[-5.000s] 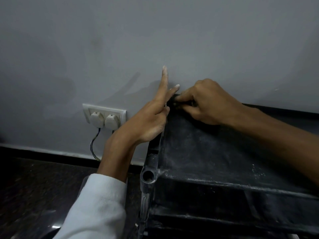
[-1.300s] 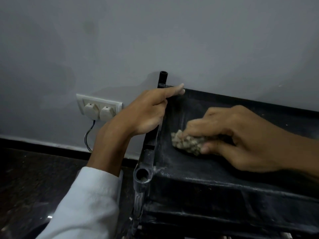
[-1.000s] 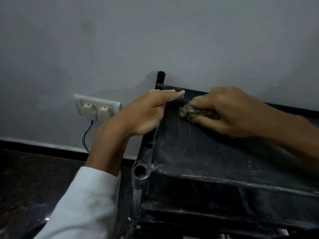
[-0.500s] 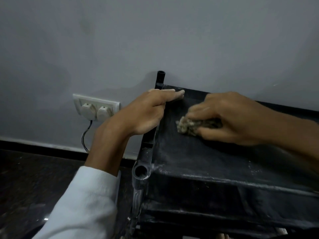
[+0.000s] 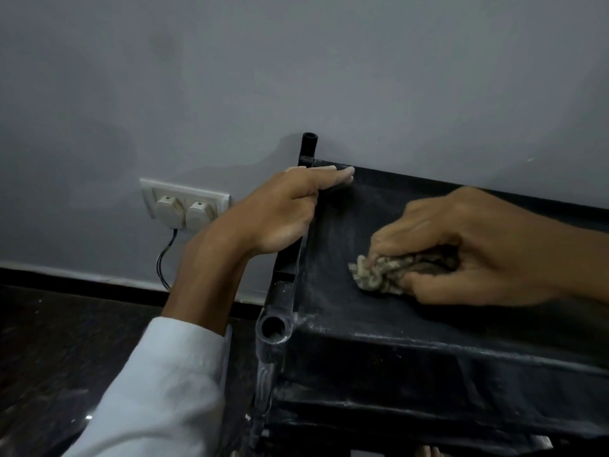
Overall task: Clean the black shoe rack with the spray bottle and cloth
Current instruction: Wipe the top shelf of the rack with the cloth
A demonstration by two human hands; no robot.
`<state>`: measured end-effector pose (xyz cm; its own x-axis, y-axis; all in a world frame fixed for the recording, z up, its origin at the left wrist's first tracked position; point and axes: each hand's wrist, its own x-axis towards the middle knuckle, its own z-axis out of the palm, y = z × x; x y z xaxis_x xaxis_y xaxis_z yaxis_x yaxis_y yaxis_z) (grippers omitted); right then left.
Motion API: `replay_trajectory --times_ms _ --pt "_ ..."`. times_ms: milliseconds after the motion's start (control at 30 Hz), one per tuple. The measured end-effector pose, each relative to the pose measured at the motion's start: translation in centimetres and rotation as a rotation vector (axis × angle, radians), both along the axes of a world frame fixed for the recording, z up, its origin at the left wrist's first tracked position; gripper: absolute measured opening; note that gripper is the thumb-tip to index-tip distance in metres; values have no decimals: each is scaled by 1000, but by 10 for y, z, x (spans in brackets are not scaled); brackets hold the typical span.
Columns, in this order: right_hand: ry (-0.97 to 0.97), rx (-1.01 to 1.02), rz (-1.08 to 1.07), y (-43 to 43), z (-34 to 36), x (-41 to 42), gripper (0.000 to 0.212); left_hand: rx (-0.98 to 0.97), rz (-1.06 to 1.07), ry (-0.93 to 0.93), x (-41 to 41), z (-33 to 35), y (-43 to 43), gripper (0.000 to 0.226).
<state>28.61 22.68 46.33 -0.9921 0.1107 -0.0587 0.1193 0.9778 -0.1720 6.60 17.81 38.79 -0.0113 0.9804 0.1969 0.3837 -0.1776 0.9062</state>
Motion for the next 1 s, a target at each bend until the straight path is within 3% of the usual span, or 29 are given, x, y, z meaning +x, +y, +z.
replay_trajectory --times_ms 100,167,300,433,600,733,833,1000 --pt "4 231 -132 18 -6 -12 16 -23 -51 -90 2 2 -1 44" --pt "25 273 -219 26 -11 -23 16 -35 -44 -69 4 5 -2 46" --pt "47 179 -248 17 -13 -34 22 17 -28 -4 2 8 -4 52" --pt "57 -39 -106 -20 -11 -23 24 9 -37 -32 1 4 -4 50" --pt "51 -146 63 -26 0 -4 37 -17 -16 15 2 0 -3 53" --pt "19 -21 -20 -8 -1 -15 28 26 42 39 3 1 -3 35" --pt "34 98 -134 -5 -8 -31 22 -10 -62 -145 5 5 -6 43" --pt "69 56 -44 -24 -10 -37 17 -20 -50 -87 0 4 -1 48"
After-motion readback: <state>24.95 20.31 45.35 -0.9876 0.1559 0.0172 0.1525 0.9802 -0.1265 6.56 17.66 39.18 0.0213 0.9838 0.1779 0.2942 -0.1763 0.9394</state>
